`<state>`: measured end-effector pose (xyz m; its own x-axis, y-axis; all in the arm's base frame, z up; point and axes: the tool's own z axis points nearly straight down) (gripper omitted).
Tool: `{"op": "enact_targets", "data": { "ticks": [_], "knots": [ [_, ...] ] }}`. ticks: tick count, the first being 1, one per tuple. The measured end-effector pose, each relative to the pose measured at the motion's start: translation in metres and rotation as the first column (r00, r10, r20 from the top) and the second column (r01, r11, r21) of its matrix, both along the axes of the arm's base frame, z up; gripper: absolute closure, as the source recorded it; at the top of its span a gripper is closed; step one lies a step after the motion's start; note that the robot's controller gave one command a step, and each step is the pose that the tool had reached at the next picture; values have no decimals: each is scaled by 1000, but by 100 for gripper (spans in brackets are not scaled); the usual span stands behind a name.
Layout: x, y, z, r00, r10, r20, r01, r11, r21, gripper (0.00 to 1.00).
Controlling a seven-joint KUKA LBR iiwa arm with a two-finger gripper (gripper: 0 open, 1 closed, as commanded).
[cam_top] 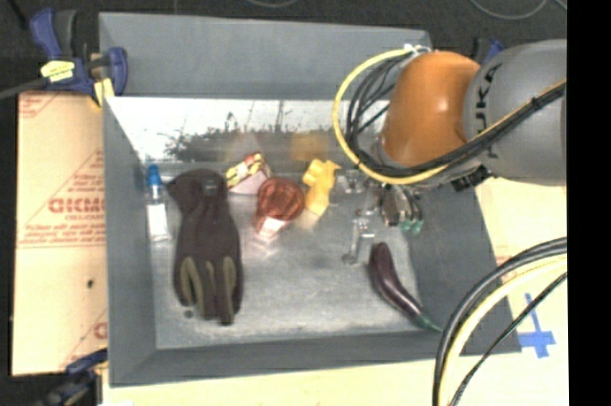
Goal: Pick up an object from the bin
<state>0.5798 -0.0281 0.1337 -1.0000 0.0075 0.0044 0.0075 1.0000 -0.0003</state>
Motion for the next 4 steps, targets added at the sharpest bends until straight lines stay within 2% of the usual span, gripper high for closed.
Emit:
{"op": "enact_targets", "data": {
  "ticks": [1,2,3,4],
  "knots": [
    [2,0,4,1000,0,8,0,1000,0,0],
    [-16,-15,8,995,103,7,-103,995,2,0],
    [-37,-47,11,982,188,4,-188,982,-2,0],
    [-43,-63,-1,999,36,8,-36,999,1,0]
  ]
}}
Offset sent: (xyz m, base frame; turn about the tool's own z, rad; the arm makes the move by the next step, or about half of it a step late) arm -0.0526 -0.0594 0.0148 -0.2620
